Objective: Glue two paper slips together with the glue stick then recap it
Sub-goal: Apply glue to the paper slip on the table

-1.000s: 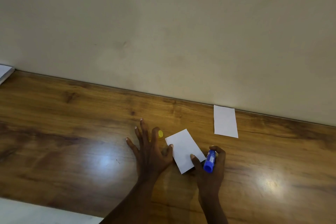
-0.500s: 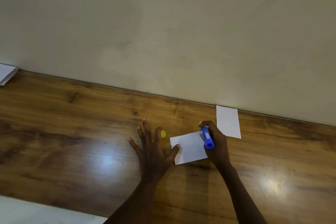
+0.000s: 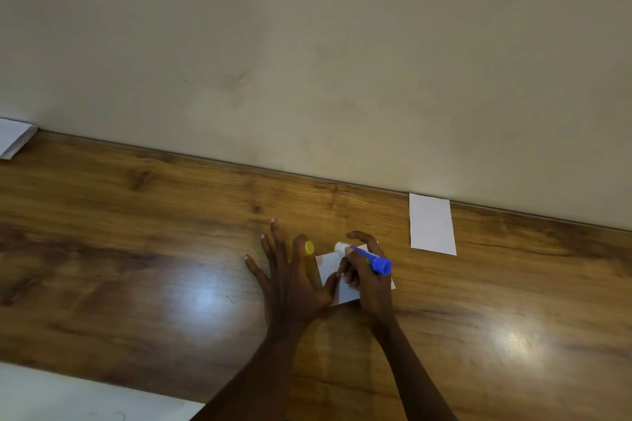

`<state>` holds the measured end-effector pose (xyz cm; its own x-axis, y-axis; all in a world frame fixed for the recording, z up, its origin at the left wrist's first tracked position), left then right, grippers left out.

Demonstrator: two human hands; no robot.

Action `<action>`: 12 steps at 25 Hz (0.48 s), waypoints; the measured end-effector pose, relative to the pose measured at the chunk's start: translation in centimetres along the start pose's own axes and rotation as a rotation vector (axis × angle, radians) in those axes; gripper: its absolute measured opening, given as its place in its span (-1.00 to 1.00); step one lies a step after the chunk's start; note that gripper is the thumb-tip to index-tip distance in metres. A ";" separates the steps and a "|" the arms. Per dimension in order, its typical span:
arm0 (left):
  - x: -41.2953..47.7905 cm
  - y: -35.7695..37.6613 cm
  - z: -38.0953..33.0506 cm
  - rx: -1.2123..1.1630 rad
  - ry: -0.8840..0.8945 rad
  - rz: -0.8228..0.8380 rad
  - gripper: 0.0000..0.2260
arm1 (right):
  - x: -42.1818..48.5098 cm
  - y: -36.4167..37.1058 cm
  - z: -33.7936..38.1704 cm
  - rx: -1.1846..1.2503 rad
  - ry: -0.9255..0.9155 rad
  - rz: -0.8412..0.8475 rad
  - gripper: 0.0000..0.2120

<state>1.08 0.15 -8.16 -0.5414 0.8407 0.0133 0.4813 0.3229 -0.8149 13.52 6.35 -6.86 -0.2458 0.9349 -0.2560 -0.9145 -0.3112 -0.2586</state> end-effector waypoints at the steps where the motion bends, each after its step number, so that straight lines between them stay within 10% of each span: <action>1: 0.0 -0.1 -0.1 -0.010 0.003 -0.006 -0.27 | -0.1 0.3 0.0 -0.036 0.005 0.031 -0.87; 12: 0.0 0.1 0.2 -0.017 -0.002 0.001 -0.28 | 0.4 1.2 0.8 -0.274 -0.120 0.051 -0.90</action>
<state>1.01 0.16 -8.36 -0.5423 0.8401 0.0116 0.4931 0.3294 -0.8052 12.02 6.52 -6.55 -0.3404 0.9252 -0.1674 -0.7830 -0.3776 -0.4944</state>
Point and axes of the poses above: each hand's wrist, its own x-axis towards the middle knuckle, its own y-axis out of the palm, z = x × y, the point moved 7 cm from there along x, towards the middle knuckle, and after that the axes turned 12 degrees about -x, right-handed, at the moved point
